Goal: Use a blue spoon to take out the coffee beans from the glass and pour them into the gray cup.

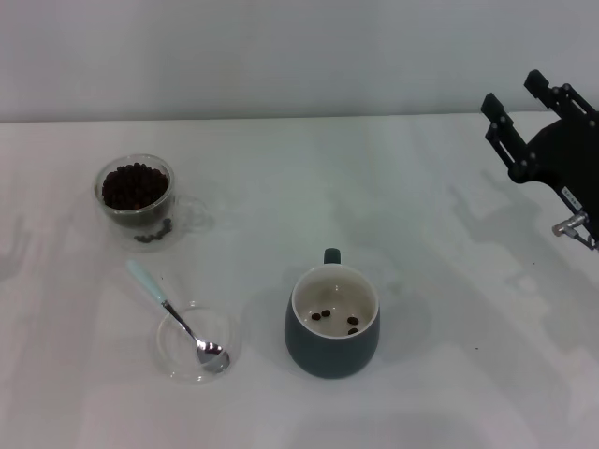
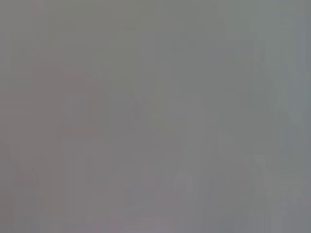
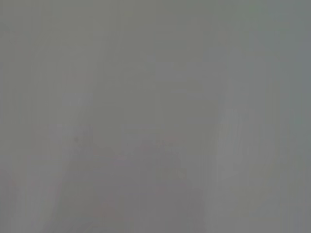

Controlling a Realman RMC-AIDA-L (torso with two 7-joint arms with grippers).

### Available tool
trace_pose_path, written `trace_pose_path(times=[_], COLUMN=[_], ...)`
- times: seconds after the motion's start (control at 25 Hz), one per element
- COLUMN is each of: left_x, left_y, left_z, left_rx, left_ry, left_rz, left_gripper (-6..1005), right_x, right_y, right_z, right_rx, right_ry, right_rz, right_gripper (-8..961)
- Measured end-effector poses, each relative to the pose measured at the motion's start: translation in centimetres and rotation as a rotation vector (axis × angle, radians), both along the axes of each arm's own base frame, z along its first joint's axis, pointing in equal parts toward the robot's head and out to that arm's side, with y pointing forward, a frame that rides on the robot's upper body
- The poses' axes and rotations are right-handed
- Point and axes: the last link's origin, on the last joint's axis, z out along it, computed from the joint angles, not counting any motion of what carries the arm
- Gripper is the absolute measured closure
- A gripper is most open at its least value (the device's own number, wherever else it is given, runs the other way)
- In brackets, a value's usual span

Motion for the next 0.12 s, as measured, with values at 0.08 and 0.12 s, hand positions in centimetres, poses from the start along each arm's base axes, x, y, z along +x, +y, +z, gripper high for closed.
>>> trace_pose_path(times=[0.08, 0.12], left_x=[0.05, 0.08], left_y=[0.08, 0.11], left_z=[-0.15, -0.2], left_rx=[-0.006, -0.008], left_ry=[0.014, 0.021], left_rz=[0.001, 0.001], left_gripper=[250, 250], right_x=[0.26, 0.37], right_y=[-0.06, -0.07], right_z=[-0.05, -0.07], right_rx=[-0.004, -0.005], right_ry=[-0.006, -0.008], right_rz=[-0.012, -0.017], right_gripper=[379, 379])
